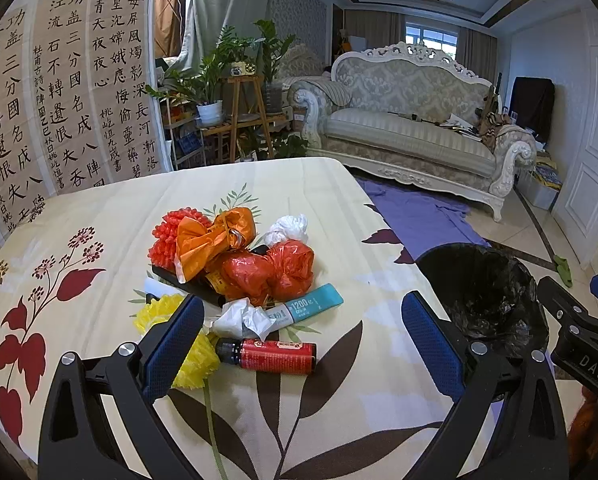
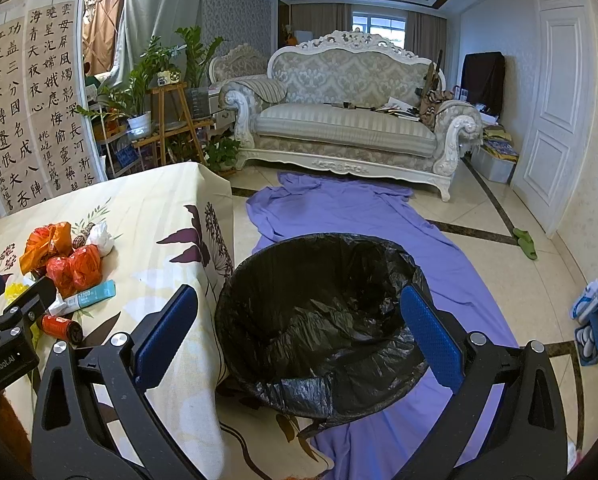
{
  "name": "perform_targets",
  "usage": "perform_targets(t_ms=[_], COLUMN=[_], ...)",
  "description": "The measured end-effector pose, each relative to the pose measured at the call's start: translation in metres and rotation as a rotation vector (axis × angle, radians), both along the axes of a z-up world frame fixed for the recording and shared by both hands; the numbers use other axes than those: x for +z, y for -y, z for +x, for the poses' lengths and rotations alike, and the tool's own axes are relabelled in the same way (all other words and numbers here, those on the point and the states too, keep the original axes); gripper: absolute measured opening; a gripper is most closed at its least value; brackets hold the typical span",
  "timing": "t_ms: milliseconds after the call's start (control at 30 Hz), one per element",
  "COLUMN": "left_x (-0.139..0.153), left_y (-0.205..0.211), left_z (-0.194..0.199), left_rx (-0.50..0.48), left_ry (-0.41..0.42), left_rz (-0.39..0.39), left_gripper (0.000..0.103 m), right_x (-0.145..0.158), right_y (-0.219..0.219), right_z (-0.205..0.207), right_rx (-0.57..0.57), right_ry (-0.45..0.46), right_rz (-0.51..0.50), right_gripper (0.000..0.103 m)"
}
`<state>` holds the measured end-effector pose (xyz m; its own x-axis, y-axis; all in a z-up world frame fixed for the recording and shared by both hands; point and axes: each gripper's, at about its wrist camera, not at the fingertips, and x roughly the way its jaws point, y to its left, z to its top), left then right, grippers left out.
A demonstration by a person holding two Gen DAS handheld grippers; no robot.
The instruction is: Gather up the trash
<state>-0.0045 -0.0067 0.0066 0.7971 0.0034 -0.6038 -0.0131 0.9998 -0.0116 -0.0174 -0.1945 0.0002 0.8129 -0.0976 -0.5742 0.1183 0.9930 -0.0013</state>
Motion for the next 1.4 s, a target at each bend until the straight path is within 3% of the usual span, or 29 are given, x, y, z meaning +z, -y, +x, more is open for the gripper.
perform_targets(t_ms=[1400], left_x=[-0.008], left_y=[-0.002], left_z=[-0.005], left_rx=[-0.013], left_ry=[-0.031], left_rz=[0.015], left_gripper=[0.096], right_x=[-0.01], right_y=[-0.006], right_z=[-0.006], right_rx=[0.029], right_ry=[-0.019], right_rz=[0.004], right_gripper=[0.099])
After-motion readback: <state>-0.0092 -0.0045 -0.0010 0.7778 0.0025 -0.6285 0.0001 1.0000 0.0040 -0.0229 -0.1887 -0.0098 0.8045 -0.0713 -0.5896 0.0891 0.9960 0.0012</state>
